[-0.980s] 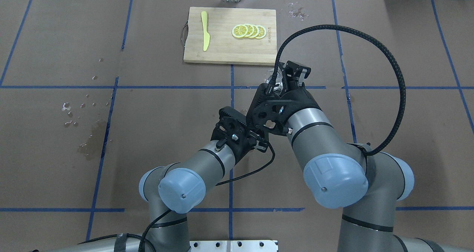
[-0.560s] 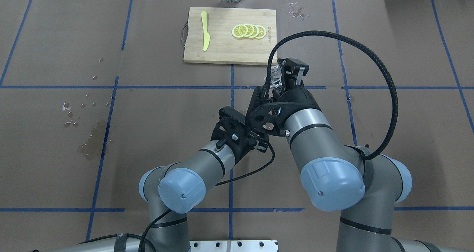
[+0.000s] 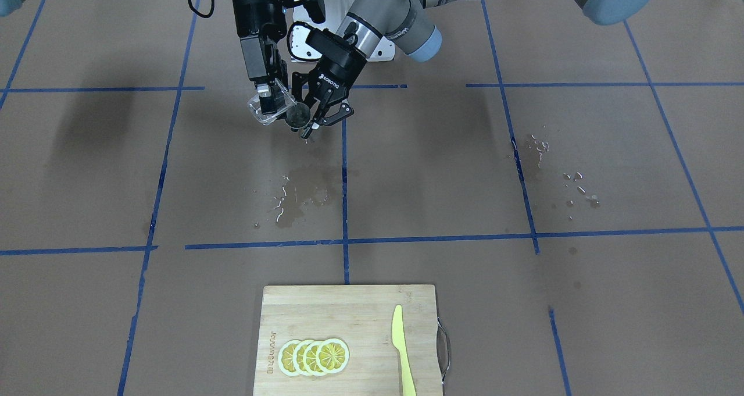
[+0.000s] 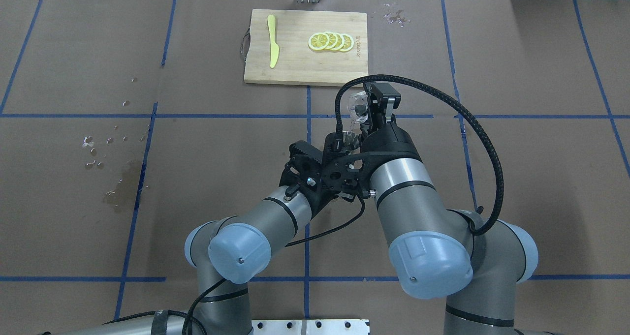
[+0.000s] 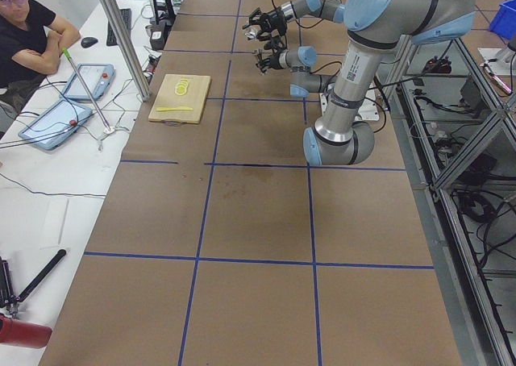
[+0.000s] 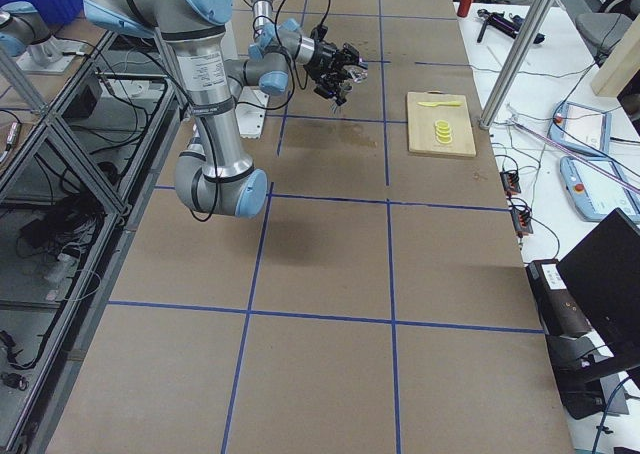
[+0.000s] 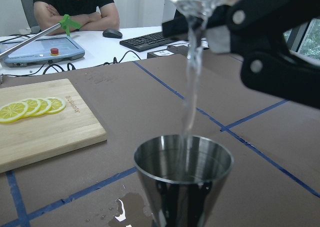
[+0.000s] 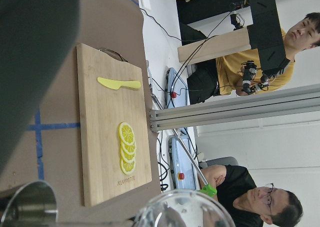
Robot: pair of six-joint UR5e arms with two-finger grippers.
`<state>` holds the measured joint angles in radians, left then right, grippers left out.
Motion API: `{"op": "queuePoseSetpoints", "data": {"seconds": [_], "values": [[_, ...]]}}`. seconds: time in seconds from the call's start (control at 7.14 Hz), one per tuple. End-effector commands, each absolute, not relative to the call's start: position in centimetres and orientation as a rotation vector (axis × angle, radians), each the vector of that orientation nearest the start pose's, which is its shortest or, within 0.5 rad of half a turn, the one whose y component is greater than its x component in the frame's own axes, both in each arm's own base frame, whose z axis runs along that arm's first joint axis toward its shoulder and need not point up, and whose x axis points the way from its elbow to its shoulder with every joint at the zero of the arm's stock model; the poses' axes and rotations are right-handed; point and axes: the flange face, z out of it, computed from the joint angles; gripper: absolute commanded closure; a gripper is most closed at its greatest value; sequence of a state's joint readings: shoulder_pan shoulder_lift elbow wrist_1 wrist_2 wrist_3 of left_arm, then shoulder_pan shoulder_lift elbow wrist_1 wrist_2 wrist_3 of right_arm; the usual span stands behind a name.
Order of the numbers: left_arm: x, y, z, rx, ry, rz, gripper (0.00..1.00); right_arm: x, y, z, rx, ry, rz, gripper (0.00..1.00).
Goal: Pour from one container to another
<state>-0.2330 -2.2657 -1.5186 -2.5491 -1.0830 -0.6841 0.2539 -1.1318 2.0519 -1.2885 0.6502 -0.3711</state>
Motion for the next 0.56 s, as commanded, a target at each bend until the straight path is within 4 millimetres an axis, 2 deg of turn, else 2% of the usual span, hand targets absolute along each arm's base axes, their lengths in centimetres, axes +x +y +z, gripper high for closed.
{"op": "queuePoseSetpoints", "data": {"seconds": [0.0, 0.42], "values": [[60.91, -32.96, 14.97, 1.151, 1.137, 0.109, 1.0, -43.76, -33.53, 15.99, 1.393, 0.273, -0.883, 1.0], [61.06, -33.0, 15.15, 1.15, 1.133, 0.11, 1.0, -43.52, -33.48, 15.71, 1.398, 0.277, -0.885, 1.0]]}}
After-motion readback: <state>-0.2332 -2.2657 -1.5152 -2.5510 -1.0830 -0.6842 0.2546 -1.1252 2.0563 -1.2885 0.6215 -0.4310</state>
